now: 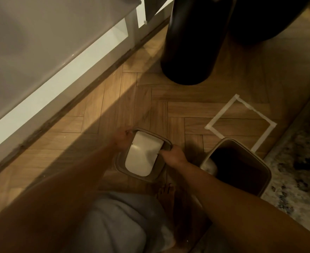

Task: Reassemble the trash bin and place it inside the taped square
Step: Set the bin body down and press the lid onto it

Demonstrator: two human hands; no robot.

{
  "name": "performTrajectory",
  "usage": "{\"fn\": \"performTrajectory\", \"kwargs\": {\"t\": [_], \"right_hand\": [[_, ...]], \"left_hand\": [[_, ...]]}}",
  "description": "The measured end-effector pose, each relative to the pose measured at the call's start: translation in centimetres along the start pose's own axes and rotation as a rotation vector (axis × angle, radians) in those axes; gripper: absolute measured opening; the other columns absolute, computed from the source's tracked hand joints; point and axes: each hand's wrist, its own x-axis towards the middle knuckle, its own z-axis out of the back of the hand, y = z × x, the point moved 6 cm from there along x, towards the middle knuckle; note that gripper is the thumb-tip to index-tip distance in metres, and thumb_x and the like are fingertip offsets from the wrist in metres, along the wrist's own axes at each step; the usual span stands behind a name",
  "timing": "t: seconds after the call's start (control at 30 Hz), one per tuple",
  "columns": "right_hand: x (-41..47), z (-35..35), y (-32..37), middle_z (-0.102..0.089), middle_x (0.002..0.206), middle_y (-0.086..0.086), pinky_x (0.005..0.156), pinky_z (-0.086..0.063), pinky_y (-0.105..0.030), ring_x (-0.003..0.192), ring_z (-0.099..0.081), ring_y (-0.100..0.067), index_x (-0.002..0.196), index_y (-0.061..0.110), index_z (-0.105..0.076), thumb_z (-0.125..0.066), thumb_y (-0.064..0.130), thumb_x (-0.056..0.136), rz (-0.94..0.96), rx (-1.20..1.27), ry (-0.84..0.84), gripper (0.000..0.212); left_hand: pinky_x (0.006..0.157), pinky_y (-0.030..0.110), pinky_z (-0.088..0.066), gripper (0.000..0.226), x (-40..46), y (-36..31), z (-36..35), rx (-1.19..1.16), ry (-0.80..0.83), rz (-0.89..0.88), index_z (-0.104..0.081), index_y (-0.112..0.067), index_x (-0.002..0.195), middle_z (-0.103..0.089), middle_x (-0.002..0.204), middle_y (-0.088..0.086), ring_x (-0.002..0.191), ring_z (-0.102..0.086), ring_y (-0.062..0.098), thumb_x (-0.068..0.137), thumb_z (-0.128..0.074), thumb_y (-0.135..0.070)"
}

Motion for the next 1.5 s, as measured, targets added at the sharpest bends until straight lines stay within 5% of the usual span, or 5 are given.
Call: {"fn": "performTrajectory", "kwargs": {"t": [0.33,0.8,1.13,1.3,1.5], "right_hand": [[-7.8,7.4,6.2,-0.066,0.123,-0.008,0.080,-0.050,-0.033,0.107,-0.064,-0.028,0.130,0.015,-0.058,-0.064,0.043,0.090,0.225,-0.029,-0.135,0.049],[-20.4,15.2,4.9,-0.041,0.153,-0.007,0.113,-0.034,-0.040,0.141,-0.037,-0.023,0.143,0.019,-0.048,-0.064,0.047,0.087,0.619,-0.359,-0.410,0.065],[-23.6,16.4,1.7,-0.071,0.106,0.002,0.067,-0.055,-0.037,0.081,-0.066,-0.016,0.120,0.025,-0.059,-0.056,0.037,0.090,0.622,-0.445,-0.311,0.033],[-22.8,20.2,1.0,-0.070,0.090,-0.003,0.062,-0.050,-0.035,0.077,-0.066,-0.023,0.119,0.021,-0.062,-0.055,0.019,0.091,0.612,-0.456,-0.479,0.029],[-23.0,24.9,0.6,-0.062,0.082,0.006,0.056,-0.035,-0.020,0.072,-0.062,-0.011,0.119,0.022,-0.063,-0.055,0.018,0.092,0.649,-0.338,-0.603,0.028]], "left_hand": [[0.077,0.026,-0.040,0.031,-6.6,-8.9,6.8,-0.176,-0.278,-0.033,-0.068,-0.009,0.121,-0.068,0.101,0.003,0.093,-0.062,0.019,0.100,-0.051,-0.025],[0.096,0.045,-0.053,0.036,-11.6,-21.4,0.8,-0.601,-0.153,-0.073,-0.064,-0.030,0.123,-0.067,0.110,-0.009,0.105,-0.064,0.013,0.092,-0.056,-0.046],[0.082,0.042,-0.061,0.032,-11.6,-27.3,-5.3,-0.618,-0.043,-0.046,-0.067,-0.025,0.120,-0.072,0.108,0.000,0.098,-0.070,0.019,0.092,-0.060,-0.039],[0.052,0.014,-0.049,0.026,-10.9,-29.0,-6.6,-0.588,-0.067,-0.031,-0.069,-0.021,0.114,-0.070,0.088,-0.003,0.067,-0.062,0.005,0.092,-0.064,-0.034],[0.057,0.020,-0.050,0.032,-10.2,-30.2,-7.7,-0.550,-0.060,-0.092,-0.068,-0.021,0.115,-0.070,0.086,-0.002,0.067,-0.063,0.006,0.090,-0.064,-0.041]]}}
